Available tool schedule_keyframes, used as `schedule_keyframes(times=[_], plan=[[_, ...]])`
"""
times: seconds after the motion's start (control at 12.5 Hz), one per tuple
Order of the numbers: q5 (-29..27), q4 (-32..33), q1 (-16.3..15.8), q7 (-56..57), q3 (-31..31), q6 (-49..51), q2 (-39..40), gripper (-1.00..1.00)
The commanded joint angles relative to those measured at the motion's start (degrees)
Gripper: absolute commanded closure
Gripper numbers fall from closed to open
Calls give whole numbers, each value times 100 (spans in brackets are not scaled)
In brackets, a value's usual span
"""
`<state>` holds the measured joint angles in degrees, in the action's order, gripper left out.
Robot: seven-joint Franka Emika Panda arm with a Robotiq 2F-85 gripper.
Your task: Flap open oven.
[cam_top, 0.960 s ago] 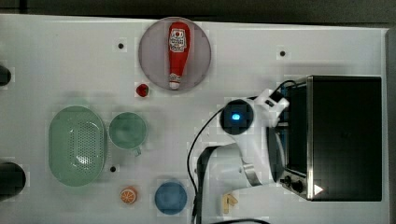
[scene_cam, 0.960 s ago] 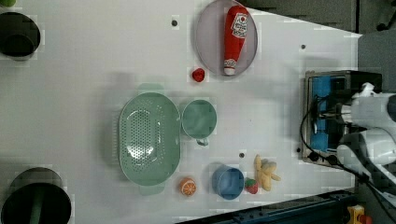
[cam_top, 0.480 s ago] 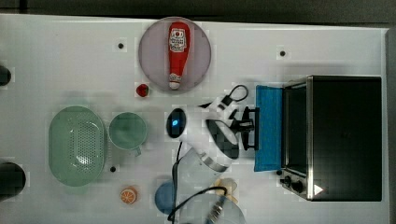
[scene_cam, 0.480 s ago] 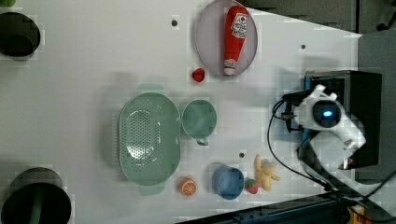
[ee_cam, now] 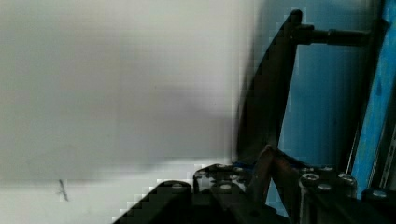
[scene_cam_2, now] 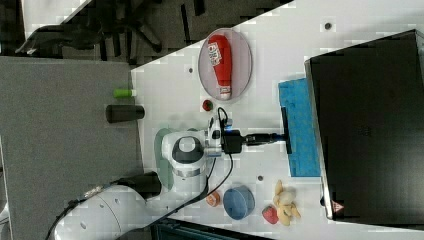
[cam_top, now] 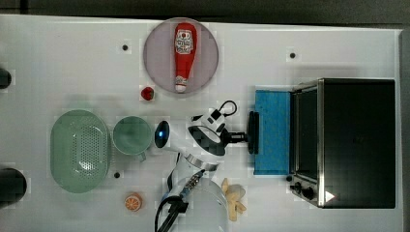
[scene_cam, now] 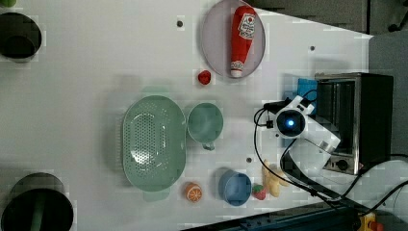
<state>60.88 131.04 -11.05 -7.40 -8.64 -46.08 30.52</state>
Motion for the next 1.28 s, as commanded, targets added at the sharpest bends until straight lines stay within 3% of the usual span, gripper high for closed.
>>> schedule_keyframes(times=[0.08,0.4,0.56,0.8,1.28], plan=[[-479,-344,55,-574,-26,-293,-304,65],[-2717,-361,60,-553,1,-304,-1188,65],[-3508,-363,88,-532,-16,-120,-1707,65],[-4378,-372,163,-530,-37,482,-2558,65],[-5529,-504,197,-529,-151,1907,-4326,65]])
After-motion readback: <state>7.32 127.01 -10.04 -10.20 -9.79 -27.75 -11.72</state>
